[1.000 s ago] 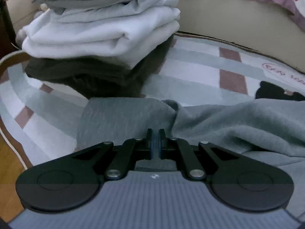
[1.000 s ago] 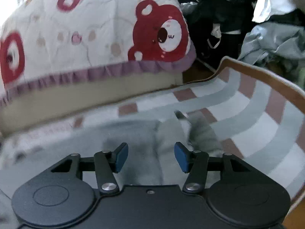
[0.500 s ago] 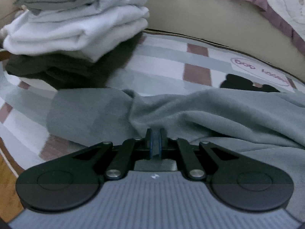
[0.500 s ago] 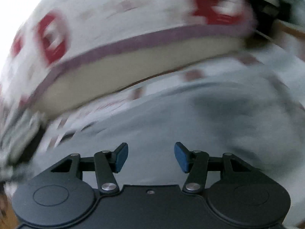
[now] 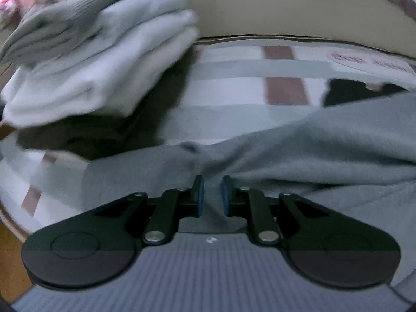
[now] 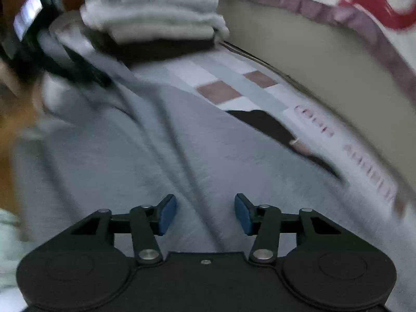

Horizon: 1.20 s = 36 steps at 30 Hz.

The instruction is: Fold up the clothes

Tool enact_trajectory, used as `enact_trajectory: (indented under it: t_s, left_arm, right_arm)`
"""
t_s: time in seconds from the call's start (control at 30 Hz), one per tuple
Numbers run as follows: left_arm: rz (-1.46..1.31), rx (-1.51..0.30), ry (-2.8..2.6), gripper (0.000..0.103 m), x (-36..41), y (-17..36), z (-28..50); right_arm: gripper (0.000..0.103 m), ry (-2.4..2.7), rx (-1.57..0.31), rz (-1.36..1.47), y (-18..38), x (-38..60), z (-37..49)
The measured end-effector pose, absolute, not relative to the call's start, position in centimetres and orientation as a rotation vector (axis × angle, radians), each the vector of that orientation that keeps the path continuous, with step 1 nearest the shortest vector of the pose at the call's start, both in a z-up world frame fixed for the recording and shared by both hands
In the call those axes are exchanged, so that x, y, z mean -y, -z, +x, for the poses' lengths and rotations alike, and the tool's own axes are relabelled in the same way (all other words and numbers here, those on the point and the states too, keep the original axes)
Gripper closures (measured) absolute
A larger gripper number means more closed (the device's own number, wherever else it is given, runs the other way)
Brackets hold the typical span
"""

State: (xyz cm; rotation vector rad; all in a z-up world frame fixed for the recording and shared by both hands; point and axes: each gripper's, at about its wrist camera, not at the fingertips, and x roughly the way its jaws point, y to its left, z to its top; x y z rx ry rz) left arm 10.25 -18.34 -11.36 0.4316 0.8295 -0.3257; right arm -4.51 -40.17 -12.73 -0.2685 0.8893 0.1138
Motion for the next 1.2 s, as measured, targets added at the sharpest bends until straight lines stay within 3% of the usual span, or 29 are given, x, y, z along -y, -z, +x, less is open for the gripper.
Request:
enact_trajectory:
  t_s: [0.1,0.17,0.27,0.33,0.4,0.43,0.47,0.5,0.53,0.6,0.63,0.67,0.73,1.03,1.2]
  left_arm:
    - [0.520,-0.807,0.236,0.087,17.4,11.4,11.2]
    - [0.452,-0.844,0.253,0.086,16.0,11.3,11.8]
    - [0.316,-0.910,0.278,0.085,13.9,11.3,12.6]
    - [0.222,-0.934,0.285,0.084,12.6,11.6,12.9]
    - [0.207,-0.933,0.261,0.084,12.3,11.9,12.9]
    - [0.253,-0.919,0.222,0.084,12.5,12.0,12.6]
    - [0.271,-0.910,0.206,0.084,12.7,12.0,12.4]
    - [0.266,-0.906,0.210,0.085,12.8,12.0,12.3]
    - [0.262,-0.902,0.214,0.084,13.0,11.9,12.1]
    - [0.253,-0.893,0.222,0.084,13.2,11.8,11.8]
    - [0.249,-0.889,0.226,0.084,13.4,11.8,11.6]
    - [0.245,-0.885,0.229,0.084,13.5,11.7,11.5]
    - [0.236,-0.876,0.237,0.084,13.8,11.6,11.1]
    - [0.341,-0.719,0.144,0.084,14.9,8.7,9.9]
    - [0.341,-0.739,0.209,0.080,15.6,7.7,8.2]
  right_arm:
    - [0.057,-0.149,-0.878,-0.364,14.1,40.4,-3.5]
    - [0.078,-0.165,-0.882,-0.186,13.3,42.7,-3.7]
    - [0.091,-0.169,-0.857,0.037,12.4,45.5,-4.4]
    - [0.089,-0.161,-0.839,0.164,12.4,47.0,-4.6]
    - [0.067,-0.113,-0.839,0.291,12.8,48.1,-4.6]
    - [0.034,-0.076,-0.851,0.340,13.0,48.5,-4.5]
    - [0.022,-0.038,-0.881,0.334,13.2,48.2,-4.3]
    - [0.018,-0.022,-0.911,0.273,13.3,47.4,-4.1]
    - [0.023,-0.027,-0.922,0.176,13.4,46.5,-4.1]
    - [0.043,-0.027,-0.922,0.059,13.5,45.3,-4.0]
    - [0.067,-0.026,-0.917,0.024,13.5,45.0,-4.0]
    - [0.081,-0.023,-0.899,0.068,13.1,45.4,-4.0]
    - [0.095,-0.018,-0.862,0.152,12.4,46.1,-4.3]
    - [0.099,-0.210,-0.690,0.418,6.2,49.2,-16.0]
    - [0.099,-0.259,-0.860,0.356,8.1,49.5,-21.5]
